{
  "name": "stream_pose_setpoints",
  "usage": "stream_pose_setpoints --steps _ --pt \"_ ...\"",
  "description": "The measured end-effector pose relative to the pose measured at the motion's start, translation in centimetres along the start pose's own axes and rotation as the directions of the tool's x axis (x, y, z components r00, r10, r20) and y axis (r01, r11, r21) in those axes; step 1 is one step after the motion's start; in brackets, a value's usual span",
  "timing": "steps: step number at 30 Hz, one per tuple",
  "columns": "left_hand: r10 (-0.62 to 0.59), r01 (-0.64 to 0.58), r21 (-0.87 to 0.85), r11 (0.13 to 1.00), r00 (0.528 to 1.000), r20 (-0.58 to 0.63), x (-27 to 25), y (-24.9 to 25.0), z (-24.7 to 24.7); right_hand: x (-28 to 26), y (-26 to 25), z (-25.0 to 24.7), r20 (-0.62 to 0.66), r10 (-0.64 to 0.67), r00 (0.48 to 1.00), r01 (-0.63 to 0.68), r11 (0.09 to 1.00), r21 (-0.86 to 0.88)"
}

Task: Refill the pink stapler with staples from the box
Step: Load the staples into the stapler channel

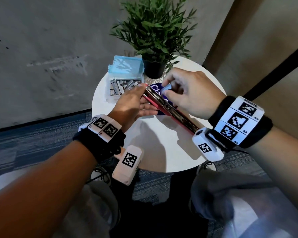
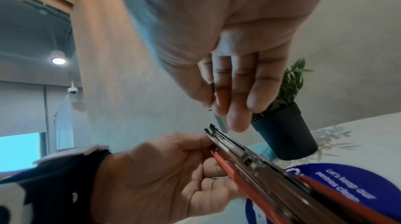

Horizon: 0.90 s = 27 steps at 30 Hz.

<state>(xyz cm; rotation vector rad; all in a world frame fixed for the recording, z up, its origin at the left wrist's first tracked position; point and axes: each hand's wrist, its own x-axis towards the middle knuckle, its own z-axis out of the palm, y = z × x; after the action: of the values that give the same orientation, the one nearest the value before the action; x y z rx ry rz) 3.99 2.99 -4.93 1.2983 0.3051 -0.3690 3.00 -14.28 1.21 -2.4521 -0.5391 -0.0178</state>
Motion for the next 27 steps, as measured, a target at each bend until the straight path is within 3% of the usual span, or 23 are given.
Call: stream_pose_setpoints --steps 6,11,19,27 --pt "0.028 -0.029 0.009 1.000 0.999 0.031 -0.4 -0.5 0.2 0.9 -0.2 0.9 0.016 -0.056 0.998 0.057 0.993 -0.108" --pt "0.031 -0.032 0.012 0.999 0.998 0.050 -0.5 -0.5 0.3 1.3 0.2 1.3 -0.007 -0.072 0.997 0.072 0.997 -0.038" --pt "0.009 -0.017 0.097 0.995 0.997 0.080 -0.7 -0.6 0.3 2.5 0.1 1.1 -0.030 0.041 0.999 -0.036 0.989 0.145" --pt "-0.006 -0.003 0.118 0.993 0.997 0.071 -0.7 -0.7 0.4 3.1 -0.2 1.4 0.015 0.022 1.000 -0.023 0.997 0.072"
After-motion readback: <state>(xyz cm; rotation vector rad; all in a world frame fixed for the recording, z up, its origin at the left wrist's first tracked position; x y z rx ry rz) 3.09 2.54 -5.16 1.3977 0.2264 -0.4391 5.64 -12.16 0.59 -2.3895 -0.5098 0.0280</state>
